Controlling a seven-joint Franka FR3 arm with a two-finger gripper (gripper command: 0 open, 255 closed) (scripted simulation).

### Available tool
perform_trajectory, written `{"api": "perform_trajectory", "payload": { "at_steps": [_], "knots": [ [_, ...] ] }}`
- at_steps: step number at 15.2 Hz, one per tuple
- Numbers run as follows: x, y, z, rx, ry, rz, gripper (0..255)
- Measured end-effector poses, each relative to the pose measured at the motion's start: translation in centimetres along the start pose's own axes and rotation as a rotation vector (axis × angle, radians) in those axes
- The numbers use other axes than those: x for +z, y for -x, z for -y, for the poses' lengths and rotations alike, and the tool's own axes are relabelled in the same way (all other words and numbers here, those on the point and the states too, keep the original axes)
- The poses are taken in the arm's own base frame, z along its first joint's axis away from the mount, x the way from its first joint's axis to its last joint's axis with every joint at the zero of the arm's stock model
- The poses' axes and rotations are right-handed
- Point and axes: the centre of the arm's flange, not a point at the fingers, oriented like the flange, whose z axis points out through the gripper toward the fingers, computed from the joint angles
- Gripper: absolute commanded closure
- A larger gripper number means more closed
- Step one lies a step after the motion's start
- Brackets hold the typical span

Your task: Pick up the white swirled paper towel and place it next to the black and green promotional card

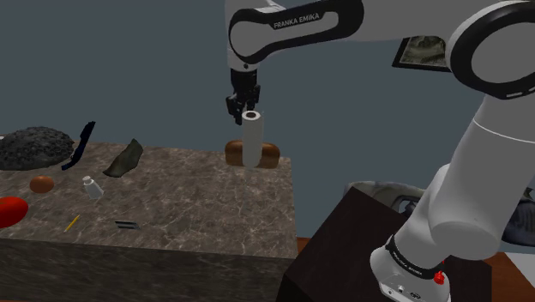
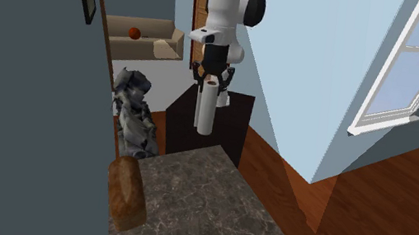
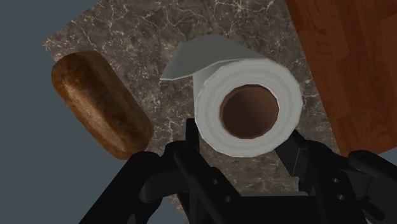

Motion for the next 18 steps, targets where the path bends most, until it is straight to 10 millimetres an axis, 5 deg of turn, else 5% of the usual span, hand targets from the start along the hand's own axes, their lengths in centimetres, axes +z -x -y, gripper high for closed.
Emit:
{"api": "perform_trajectory", "payload": {
  "at_steps": [18],
  "knots": [
    [9.6, -9.8, 18.9, -0.001, 0.0, 0.0, 255]
  ]
}}
